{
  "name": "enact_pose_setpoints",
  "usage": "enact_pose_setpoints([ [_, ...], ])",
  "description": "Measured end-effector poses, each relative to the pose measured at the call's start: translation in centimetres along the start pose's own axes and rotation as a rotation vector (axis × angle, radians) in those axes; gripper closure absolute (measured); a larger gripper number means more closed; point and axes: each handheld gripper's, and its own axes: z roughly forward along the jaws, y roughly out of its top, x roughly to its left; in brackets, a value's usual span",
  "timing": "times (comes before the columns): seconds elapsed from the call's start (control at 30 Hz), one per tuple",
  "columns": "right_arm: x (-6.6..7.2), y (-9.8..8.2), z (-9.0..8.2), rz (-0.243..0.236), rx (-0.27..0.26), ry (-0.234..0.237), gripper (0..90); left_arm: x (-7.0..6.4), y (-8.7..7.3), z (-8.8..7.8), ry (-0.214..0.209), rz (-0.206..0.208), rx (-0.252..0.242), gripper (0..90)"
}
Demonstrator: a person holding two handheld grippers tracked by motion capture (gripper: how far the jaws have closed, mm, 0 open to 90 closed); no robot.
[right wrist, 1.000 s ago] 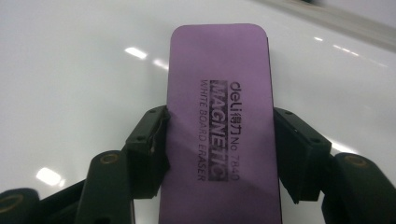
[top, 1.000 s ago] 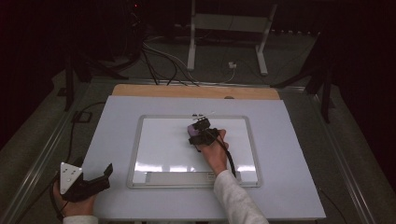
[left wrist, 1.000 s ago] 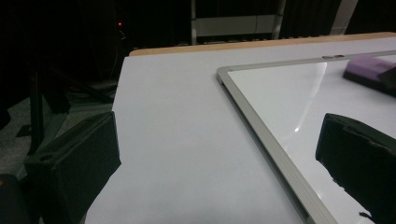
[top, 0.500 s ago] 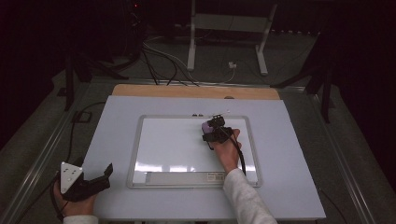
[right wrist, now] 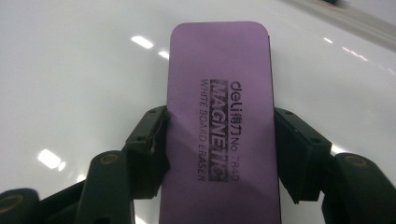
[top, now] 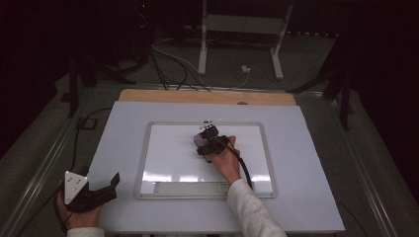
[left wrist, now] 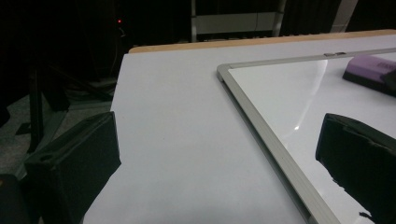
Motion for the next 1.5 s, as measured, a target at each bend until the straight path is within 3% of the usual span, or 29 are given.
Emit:
enact_pose_setpoints([
  [0.07, 0.0, -0.1, 0.0, -0.022, 0.004, 0.030, 41.3, 0.0, 0.0, 0.0, -0.001, 0.001, -0.001, 0.5],
  [0.13, -0.7, -0.1, 0.0, 0.017, 0.009, 0.041, 41.3, -0.1, 0.0, 0.0, -0.002, 0.002, -0.002, 0.5],
  [0.2, -1.6, -0.3, -0.1, 0.065, 0.005, -0.005, 41.3, -0.1, 0.0, 0.0, -0.001, 0.002, -0.002, 0.5],
  [0.27, -3.1, -0.6, -0.3, 0.150, 0.000, -0.057, 41.3, -0.1, 0.0, 0.0, -0.001, 0.000, -0.001, 0.5],
  [0.37, -4.8, -1.3, -0.8, 0.209, 0.000, -0.096, 41.3, 0.0, 0.0, 0.0, -0.002, 0.002, 0.003, 0.5],
  [0.53, -5.9, -2.2, -1.4, 0.200, 0.003, -0.124, 41.3, -0.1, 0.0, 0.0, -0.001, 0.005, 0.006, 0.5],
  [0.77, -6.5, -4.2, -2.5, 0.209, -0.009, -0.093, 41.2, -0.2, 0.0, 0.2, -0.001, 0.004, 0.007, 0.5],
  [1.07, -6.6, -6.4, -4.0, 0.173, -0.007, -0.091, 41.1, -0.2, 0.0, 0.1, 0.001, 0.003, 0.007, 0.5],
  [1.3, -6.9, -8.4, -5.0, 0.161, -0.018, -0.063, 41.0, -0.3, -0.1, 0.2, -0.002, 0.008, 0.011, 0.5],
  [1.5, -7.1, -8.8, -5.2, 0.157, -0.021, -0.049, 40.8, -0.3, 0.0, 0.3, -0.004, 0.008, 0.013, 0.5],
])
